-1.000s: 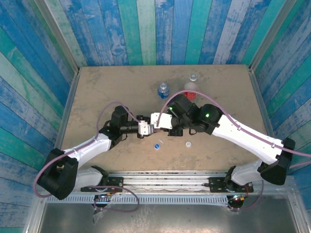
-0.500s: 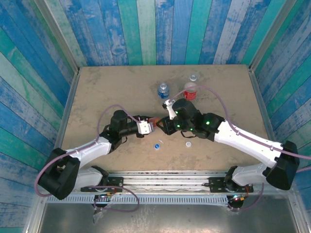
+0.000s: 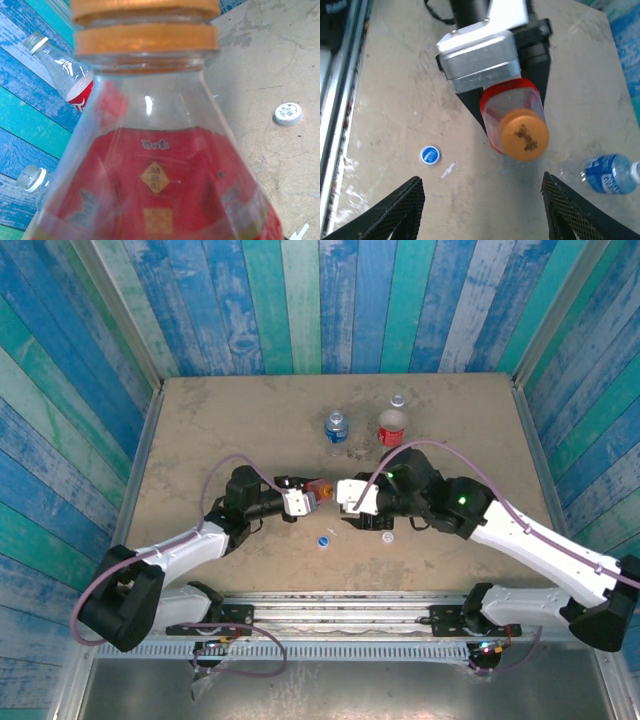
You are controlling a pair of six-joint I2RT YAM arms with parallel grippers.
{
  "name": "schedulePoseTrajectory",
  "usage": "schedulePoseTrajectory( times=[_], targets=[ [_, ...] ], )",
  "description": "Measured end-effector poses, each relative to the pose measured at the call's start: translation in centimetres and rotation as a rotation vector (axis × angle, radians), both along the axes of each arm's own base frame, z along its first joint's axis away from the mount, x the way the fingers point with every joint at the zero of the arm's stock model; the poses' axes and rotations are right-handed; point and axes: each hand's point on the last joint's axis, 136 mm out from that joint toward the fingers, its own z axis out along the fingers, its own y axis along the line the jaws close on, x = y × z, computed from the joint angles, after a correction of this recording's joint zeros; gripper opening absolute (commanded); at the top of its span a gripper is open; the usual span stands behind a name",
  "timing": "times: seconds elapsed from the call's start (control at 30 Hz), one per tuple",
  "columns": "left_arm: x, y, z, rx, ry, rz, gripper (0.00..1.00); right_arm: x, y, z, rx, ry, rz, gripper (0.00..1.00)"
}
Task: Screw on the bottle caps
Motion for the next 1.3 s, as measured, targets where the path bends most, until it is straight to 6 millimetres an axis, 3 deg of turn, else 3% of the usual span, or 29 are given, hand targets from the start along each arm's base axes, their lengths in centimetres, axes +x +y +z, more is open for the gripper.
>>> schedulePoseTrajectory(
  times=[0.3, 0.43, 0.57, 0.8, 0.93, 1.03, 1.1, 1.3],
  targets=[
    [-0.2, -0.2, -0.5, 0.013, 0.002, -0.019, 0.47, 1.2, 2.2, 0.1, -0.118, -0.144, 0.165, 0.40],
    [-0.3, -0.2, -0.5, 0.010, 0.003, -0.027, 0.47, 1.6, 2.7, -0.1, -0.167, -0.150, 0.196, 0.40],
    [-0.4, -0.2, -0.6, 0.013, 0.005, -0.032, 0.47, 2.0, 2.9, -0.9, -0.213, -0.141, 0.210, 0.38],
    [-0.5, -0.2, -1.1, 0.026, 0.023, -0.031, 0.47, 2.7, 3.0, -1.6, -0.251, -0.140, 0.193, 0.23],
    [-0.4, -0.1, -1.1, 0.027, 0.021, -0.026, 0.47, 2.8, 3.0, -1.6, -0.255, -0.135, 0.165, 0.19],
    [-0.2, 0.0, -1.1, 0.028, 0.018, -0.014, 0.46, 3.1, 3.1, -1.6, -0.226, -0.094, 0.085, 0.13],
    [0.1, 0.1, -1.1, 0.032, 0.016, 0.002, 0.46, 3.5, 3.1, -1.7, -0.174, -0.035, -0.028, 0.15],
    [0.5, 0.4, -1.2, 0.038, 0.009, 0.027, 0.46, 4.0, 3.2, -1.7, 0.104, 0.317, -0.472, 0.09]
  ],
)
